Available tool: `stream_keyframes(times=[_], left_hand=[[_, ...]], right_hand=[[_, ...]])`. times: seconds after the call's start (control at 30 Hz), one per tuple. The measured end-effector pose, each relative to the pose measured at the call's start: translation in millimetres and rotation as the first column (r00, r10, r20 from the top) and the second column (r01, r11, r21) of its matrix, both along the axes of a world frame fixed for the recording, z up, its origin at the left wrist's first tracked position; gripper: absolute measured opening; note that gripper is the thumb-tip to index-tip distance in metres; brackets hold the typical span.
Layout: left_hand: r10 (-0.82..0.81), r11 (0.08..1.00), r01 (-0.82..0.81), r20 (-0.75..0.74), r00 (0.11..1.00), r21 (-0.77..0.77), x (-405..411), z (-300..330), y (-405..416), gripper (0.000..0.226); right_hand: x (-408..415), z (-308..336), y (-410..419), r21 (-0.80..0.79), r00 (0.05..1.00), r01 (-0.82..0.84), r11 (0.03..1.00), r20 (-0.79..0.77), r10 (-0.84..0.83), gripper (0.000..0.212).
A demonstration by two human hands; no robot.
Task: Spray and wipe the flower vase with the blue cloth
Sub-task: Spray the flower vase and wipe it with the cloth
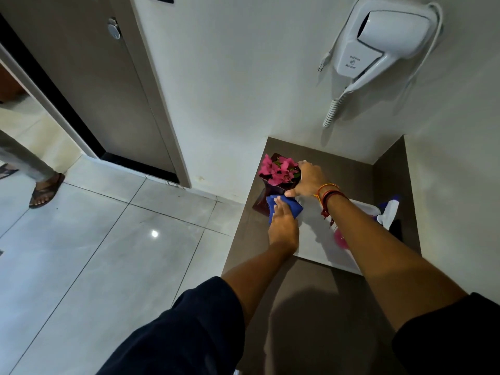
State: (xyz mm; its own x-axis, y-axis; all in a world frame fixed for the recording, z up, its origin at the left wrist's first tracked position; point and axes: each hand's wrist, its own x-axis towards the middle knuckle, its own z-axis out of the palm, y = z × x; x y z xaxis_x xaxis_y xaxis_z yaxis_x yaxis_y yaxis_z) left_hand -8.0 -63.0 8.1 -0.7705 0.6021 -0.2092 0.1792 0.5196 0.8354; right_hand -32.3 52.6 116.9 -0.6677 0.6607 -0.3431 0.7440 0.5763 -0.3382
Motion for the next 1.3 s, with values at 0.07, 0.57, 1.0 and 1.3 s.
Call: stream_keyframes(times=[0.07,0.57,1.0,1.3], left_hand=[[-0.089,0.996,0.087,-0.068,0.994,-0.037,-5,-3,-7,0.062],[0.098,0.994,-0.098,0.002,0.995,-0.046,-31,-15,7,0.061],[-0.383,0.84,0.247,-0.206,0.9,-0.484,-18,-69,-18,0.087],[-0.418,0.858,0.32,-0.182,0.89,-0.401,-54,-48,-45,0.061]], right_hand=[[1,2,-2,-0.002,1.0,-0.009,1.0,0.021,0.009,0.1],[-1,2,1,-0.005,0.999,-0.029,1.0,0.036,0.029,0.102],[-3,-8,4,0.032,0.998,-0.035,0.999,0.057,0.033,0.114],[-9,4,-2,0.043,0.995,-0.059,0.997,0.081,0.055,0.107]])
